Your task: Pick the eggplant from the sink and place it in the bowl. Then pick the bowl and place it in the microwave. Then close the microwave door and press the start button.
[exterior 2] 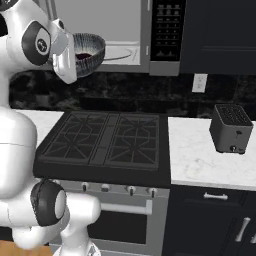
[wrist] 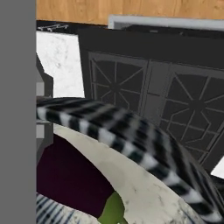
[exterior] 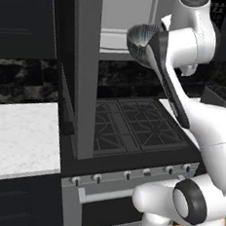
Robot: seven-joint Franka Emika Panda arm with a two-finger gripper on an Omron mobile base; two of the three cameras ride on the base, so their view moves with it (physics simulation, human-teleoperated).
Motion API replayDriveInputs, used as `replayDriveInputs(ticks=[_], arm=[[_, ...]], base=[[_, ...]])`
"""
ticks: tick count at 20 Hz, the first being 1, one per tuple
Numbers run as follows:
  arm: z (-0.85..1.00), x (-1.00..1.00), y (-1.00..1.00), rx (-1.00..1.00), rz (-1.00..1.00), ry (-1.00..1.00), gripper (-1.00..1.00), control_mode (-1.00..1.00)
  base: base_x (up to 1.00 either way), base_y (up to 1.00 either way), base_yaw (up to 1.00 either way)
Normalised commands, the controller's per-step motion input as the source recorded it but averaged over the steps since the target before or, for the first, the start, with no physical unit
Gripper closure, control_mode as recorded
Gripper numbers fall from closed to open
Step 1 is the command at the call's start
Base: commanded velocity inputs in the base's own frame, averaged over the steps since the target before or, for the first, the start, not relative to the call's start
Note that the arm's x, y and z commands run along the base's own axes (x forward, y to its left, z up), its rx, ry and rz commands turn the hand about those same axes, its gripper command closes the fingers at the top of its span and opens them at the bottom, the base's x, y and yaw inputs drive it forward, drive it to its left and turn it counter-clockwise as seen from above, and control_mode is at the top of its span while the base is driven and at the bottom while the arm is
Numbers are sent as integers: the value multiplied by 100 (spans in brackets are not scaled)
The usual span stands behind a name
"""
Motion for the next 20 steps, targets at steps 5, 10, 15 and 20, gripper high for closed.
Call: replayDriveInputs(ticks=[5,10,15,20], arm=[[21,96,6,0,0,-5,100,-100],[-21,92,7,0,0,-5,100,-100],[-46,87,18,0,4,-7,100,-100],[-3,71,1,0,1,-18,100,-100]], base=[[0,0,0],[0,0,0],[0,0,0],[0,0,0]])
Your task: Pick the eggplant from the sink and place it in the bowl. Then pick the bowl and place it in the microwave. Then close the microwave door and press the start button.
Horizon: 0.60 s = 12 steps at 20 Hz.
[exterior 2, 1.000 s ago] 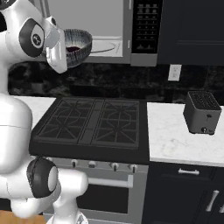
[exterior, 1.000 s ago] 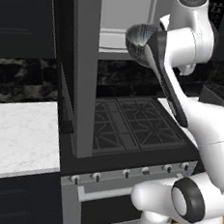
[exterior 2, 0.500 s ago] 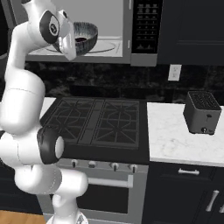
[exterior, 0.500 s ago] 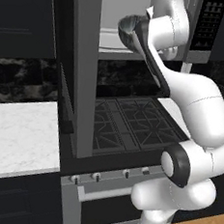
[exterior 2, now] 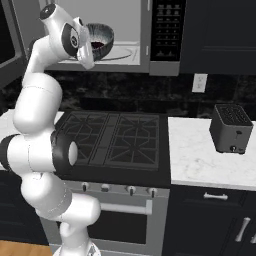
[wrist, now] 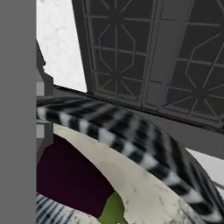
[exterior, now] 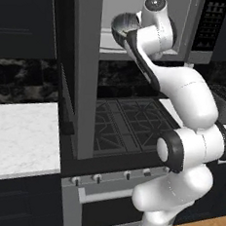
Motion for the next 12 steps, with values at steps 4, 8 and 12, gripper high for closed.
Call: replayDriveInputs(ticks=[4,8,12], arm=[[1,69,0,0,1,-18,100,-100],[-22,65,10,0,6,-9,100,-100],[-18,20,11,0,6,-3,-100,-100]], base=[[0,0,0],[0,0,0],[0,0,0]])
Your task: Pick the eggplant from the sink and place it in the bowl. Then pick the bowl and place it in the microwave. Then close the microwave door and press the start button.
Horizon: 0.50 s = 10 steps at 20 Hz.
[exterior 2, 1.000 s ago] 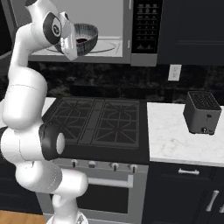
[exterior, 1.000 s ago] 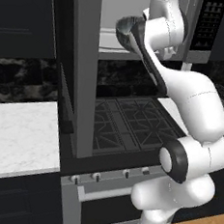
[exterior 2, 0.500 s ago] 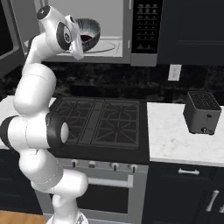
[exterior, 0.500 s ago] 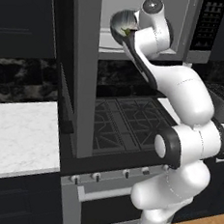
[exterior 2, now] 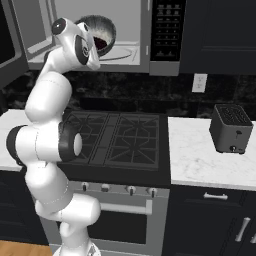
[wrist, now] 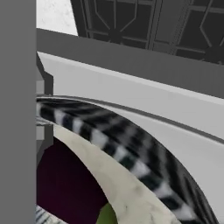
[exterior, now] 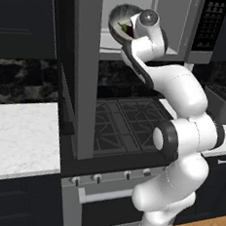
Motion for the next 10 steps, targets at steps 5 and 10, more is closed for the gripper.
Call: replayDriveInputs(ticks=[5,10], arm=[[5,-17,0,3,1,-4,-100,-100],[7,-69,0,5,2,-8,-100,-100]], base=[[0,0,0],[0,0,0]])
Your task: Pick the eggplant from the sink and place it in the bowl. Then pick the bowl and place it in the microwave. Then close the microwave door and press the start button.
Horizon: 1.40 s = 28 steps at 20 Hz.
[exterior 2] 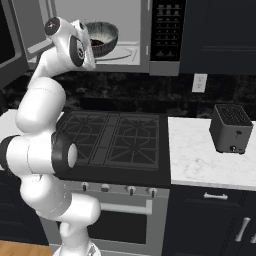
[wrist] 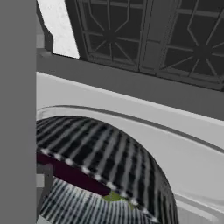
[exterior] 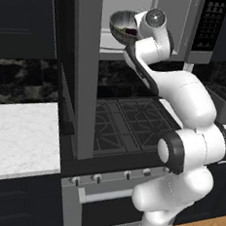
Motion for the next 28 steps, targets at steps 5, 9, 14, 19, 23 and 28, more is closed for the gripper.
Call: replayDriveInputs(ticks=[5,9,14,19,23,28], arm=[[8,-100,0,0,4,-29,-100,-100],[17,-92,0,1,4,-32,-100,-100],[-30,-100,2,1,15,-17,-100,-100],[-12,-100,24,5,12,7,-100,-100],[0,-100,34,2,6,25,-100,-100],[-41,-100,55,0,2,33,-100,-100]], base=[[0,0,0],[0,0,0],[0,0,0],[0,0,0],[0,0,0],[0,0,0]])
